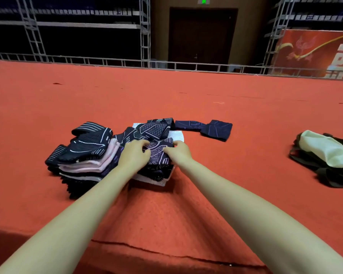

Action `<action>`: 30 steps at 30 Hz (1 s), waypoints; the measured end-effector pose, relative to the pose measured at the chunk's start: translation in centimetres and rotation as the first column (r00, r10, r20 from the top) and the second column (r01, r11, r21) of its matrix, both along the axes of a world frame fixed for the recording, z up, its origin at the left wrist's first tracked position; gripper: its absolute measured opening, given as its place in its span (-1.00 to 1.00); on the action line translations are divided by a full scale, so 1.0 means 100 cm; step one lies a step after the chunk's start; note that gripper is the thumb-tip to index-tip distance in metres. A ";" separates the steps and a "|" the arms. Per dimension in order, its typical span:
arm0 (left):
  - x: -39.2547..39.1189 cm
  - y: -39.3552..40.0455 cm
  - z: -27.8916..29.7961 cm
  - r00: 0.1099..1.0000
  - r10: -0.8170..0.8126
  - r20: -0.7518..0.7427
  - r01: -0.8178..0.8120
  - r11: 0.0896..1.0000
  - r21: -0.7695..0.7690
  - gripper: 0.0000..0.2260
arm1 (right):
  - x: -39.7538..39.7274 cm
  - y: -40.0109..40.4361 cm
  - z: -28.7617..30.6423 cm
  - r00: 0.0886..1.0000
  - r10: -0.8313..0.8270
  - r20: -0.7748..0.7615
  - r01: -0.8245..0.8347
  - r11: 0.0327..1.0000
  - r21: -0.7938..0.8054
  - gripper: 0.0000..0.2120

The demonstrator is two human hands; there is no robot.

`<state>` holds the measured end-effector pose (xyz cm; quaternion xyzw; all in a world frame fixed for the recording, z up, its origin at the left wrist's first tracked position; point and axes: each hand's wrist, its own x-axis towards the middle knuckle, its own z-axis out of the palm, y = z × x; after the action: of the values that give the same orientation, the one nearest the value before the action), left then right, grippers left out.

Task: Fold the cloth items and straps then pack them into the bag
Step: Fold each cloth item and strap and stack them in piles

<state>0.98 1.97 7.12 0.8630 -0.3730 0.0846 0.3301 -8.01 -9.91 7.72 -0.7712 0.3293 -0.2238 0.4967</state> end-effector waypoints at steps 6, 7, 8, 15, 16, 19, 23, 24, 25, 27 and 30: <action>0.004 -0.003 -0.012 1.000 -0.020 -0.009 0.019 0.991 -0.135 -0.70 | -0.006 0.000 -0.009 0.977 -0.059 0.207 0.062 0.998 -0.008 -0.61; 0.004 -0.004 -0.010 1.000 -0.004 -0.002 0.003 0.982 -0.188 -0.70 | -0.006 -0.001 -0.010 0.969 -0.077 0.233 0.075 0.997 0.017 -0.60; 0.004 -0.006 -0.007 1.000 0.007 0.000 -0.007 0.975 -0.222 -0.69 | -0.005 -0.002 -0.011 0.963 -0.090 0.255 0.085 0.996 0.031 -0.61; 0.010 -0.014 -0.022 0.994 0.018 -0.108 -0.018 1.000 -0.006 -0.70 | -0.002 -0.007 -0.022 0.989 -0.063 -0.134 0.051 0.994 -0.092 -0.53; 0.010 -0.013 -0.024 0.994 0.025 -0.110 -0.028 0.999 -0.024 -0.71 | -0.002 -0.009 -0.024 0.989 -0.040 -0.144 0.026 0.995 -0.097 -0.54; 0.008 -0.014 -0.023 0.995 0.029 -0.094 -0.033 0.999 -0.038 -0.72 | -0.002 -0.014 -0.026 0.990 -0.002 -0.143 -0.015 0.993 -0.114 -0.57; -0.001 -0.015 -0.013 0.994 0.098 -0.044 -0.102 0.990 -0.096 -0.68 | -0.010 -0.026 -0.023 0.994 0.099 0.053 -0.107 0.980 0.167 -0.61; -0.006 -0.017 -0.007 0.993 0.114 -0.027 -0.117 0.985 -0.129 -0.67 | -0.014 -0.033 -0.020 0.988 0.096 0.118 -0.125 0.953 0.277 -0.63; -0.012 -0.021 0.000 0.994 0.113 -0.009 -0.113 0.981 -0.158 -0.67 | -0.021 -0.041 -0.016 0.986 0.061 0.158 -0.115 0.924 0.365 -0.64; -0.026 -0.035 0.016 0.999 0.047 0.013 -0.044 0.981 -0.189 -0.70 | -0.036 -0.063 -0.015 0.980 -0.055 0.189 -0.039 0.888 0.457 -0.65; -0.042 -0.060 0.034 0.995 -0.095 -0.022 0.090 0.981 -0.175 -0.73 | -0.057 -0.096 -0.024 0.980 -0.134 0.144 0.059 0.898 0.437 -0.68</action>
<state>-3.18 -4.05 10.48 0.8138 -0.3990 0.0882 0.4131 -13.71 -19.54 5.28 -0.6032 0.3648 -0.2352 0.6691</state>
